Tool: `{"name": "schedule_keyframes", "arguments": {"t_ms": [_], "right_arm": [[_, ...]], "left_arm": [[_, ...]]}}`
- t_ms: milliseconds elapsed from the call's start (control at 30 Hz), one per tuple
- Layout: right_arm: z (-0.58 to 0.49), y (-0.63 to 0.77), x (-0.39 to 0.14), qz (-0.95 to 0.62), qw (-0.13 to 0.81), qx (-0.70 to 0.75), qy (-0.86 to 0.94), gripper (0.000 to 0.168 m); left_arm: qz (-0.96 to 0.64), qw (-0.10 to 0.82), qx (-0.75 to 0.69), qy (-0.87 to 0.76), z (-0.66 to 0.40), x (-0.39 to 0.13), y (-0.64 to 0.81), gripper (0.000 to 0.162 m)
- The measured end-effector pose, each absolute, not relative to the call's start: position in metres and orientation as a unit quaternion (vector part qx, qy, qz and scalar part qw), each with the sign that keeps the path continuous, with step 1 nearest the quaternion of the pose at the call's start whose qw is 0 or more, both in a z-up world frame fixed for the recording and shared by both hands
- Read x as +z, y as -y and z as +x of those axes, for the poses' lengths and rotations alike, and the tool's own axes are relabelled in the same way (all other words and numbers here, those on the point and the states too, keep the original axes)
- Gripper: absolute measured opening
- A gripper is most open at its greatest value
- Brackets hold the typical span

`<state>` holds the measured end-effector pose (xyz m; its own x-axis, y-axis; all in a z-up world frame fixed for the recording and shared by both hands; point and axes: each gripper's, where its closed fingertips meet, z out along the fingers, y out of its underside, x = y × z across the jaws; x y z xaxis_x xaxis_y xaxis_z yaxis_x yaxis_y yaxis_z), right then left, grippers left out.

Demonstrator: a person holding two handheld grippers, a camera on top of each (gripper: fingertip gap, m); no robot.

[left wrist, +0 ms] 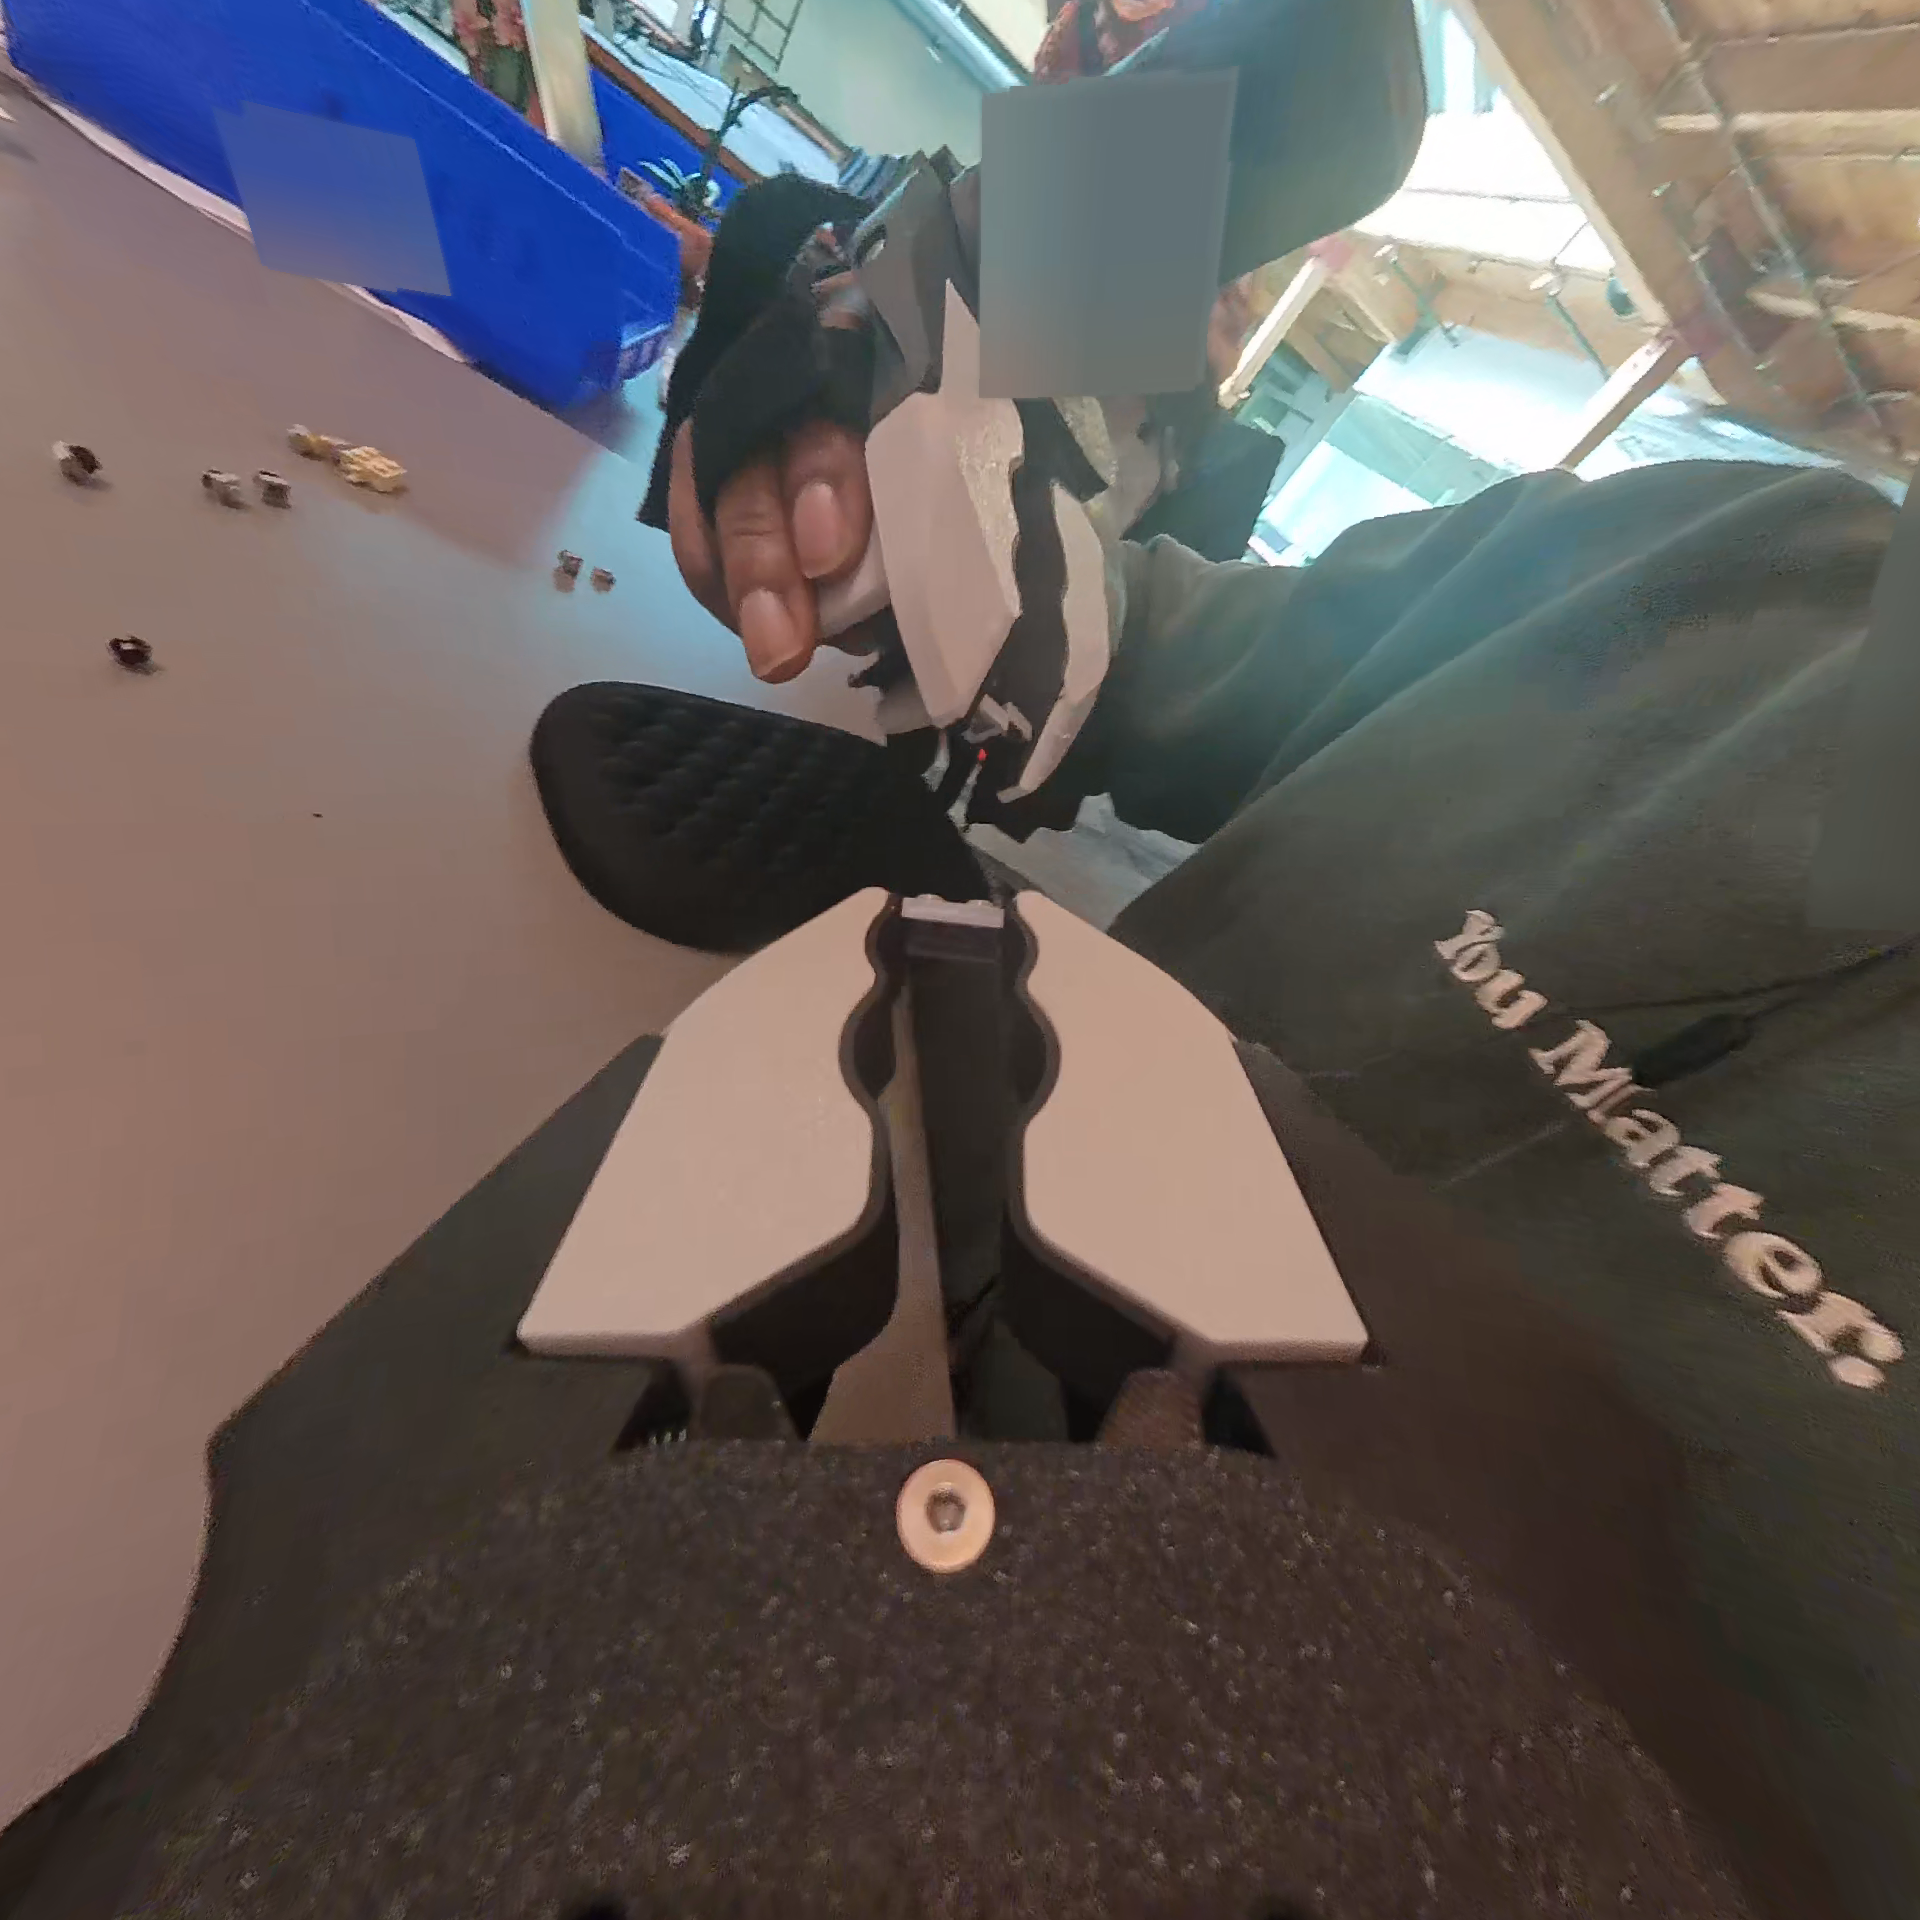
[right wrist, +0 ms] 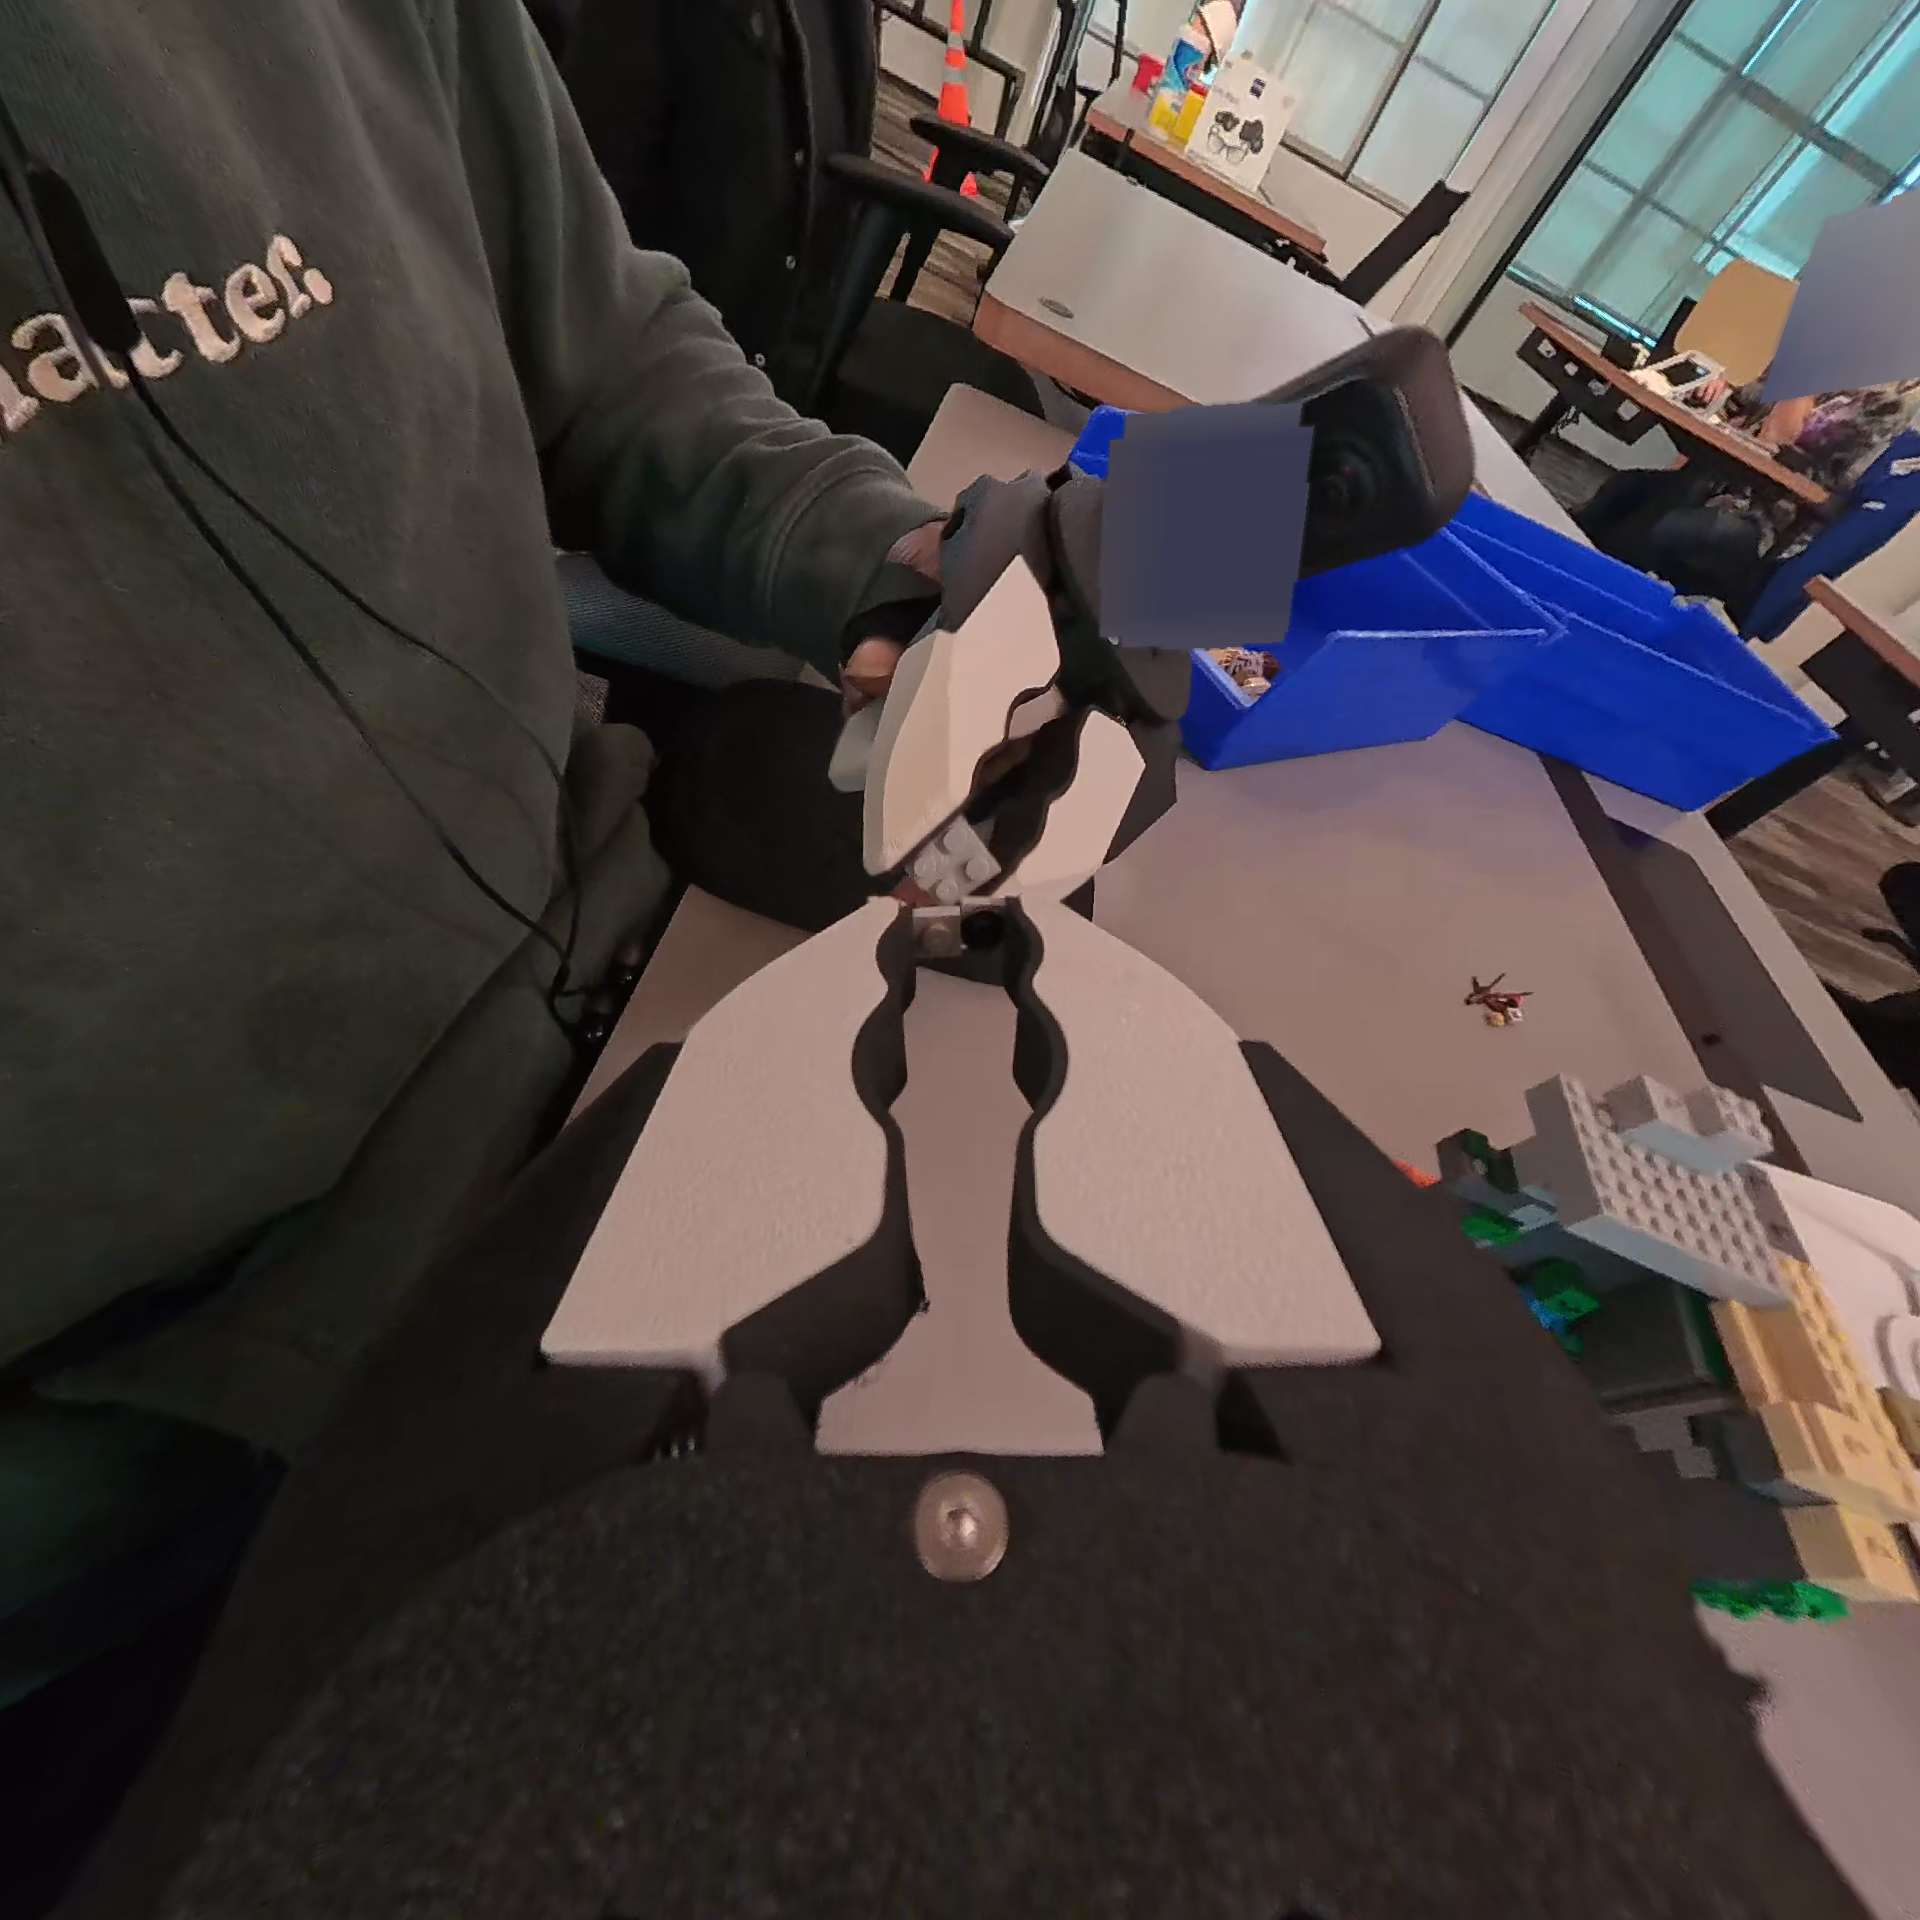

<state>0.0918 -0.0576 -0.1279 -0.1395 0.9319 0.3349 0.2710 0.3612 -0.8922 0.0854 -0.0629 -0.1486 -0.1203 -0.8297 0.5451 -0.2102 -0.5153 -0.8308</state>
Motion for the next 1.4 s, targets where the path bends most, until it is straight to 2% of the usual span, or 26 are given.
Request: {"name": "schedule_keyframes", "arguments": {"t_ms": [33,233,433,600,700,900,1133,1400], "right_arm": [[0.092,0.056,-0.13,-0.452,0.478,0.345,0.669,0.016],[0.095,0.051,-0.154,-0.487,0.459,0.347,0.657,0.016],[0.098,0.047,-0.17,-0.51,0.449,0.348,0.646,0.016],[0.103,0.043,-0.176,-0.525,0.447,0.348,0.635,0.016],[0.106,0.04,-0.176,-0.535,0.448,0.359,0.62,0.016],[0.108,0.035,-0.159,-0.568,0.428,0.452,0.538,0.016],[0.104,0.038,-0.129,-0.591,0.328,0.622,0.395,0.016],[0.091,0.05,-0.124,-0.582,0.229,0.709,0.327,0.016]], "left_arm": [[-0.617,0.257,-0.608,-0.428,0.087,-0.151,0.061,0.017],[-0.647,0.297,-0.516,-0.476,0.095,-0.175,0.048,0.017],[-0.665,0.33,-0.398,-0.539,0.102,-0.201,0.036,0.029],[-0.665,0.345,-0.363,-0.555,0.103,-0.207,0.03,0.029],[-0.656,0.369,-0.352,-0.556,0.104,-0.202,0.028,0.027],[-0.592,0.491,-0.293,-0.568,0.109,-0.172,0.029,0.024],[-0.485,0.643,-0.162,-0.57,0.111,-0.136,0.031,0.025],[-0.408,0.701,-0.057,-0.582,0.11,-0.127,0.035,0.018]]}}
